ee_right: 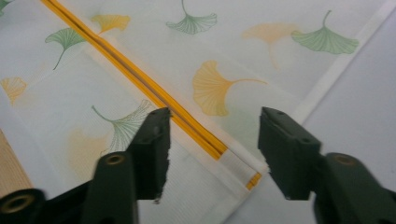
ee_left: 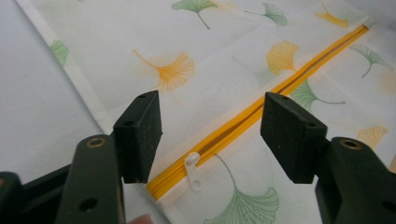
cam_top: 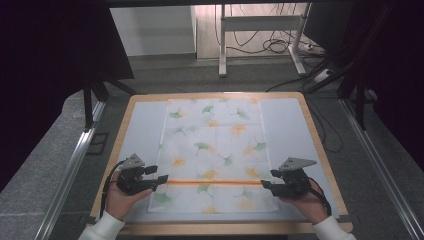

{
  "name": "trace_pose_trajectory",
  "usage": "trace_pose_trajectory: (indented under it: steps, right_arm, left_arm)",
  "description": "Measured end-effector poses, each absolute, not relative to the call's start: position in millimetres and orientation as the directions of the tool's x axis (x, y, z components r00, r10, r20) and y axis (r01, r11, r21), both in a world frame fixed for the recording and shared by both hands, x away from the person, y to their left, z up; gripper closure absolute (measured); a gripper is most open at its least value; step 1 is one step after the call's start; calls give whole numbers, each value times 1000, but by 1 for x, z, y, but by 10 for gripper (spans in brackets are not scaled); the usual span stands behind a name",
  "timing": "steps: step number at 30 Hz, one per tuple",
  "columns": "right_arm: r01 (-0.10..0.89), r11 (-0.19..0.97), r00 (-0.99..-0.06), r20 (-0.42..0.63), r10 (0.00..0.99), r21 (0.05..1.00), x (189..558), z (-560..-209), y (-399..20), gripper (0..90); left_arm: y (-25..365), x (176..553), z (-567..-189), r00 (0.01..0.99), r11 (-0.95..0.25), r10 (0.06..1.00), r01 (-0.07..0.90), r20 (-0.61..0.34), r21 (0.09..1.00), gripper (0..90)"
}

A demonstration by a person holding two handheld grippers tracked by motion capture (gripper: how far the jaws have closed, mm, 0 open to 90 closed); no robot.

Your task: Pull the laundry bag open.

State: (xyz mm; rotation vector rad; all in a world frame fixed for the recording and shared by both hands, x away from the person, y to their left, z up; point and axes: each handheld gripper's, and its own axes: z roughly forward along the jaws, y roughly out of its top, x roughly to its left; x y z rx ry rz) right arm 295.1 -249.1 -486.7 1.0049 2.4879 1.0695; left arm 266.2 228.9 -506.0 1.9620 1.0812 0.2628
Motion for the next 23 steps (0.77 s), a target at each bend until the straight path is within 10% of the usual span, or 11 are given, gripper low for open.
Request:
trace_pose_trajectory:
  steps: [23]
  right_arm:
    - [493,410,-699,68,712,768,290,-488,-279,257]
  left_arm:
    - [220,254,-514,619,-318,774,560,-132,765,275]
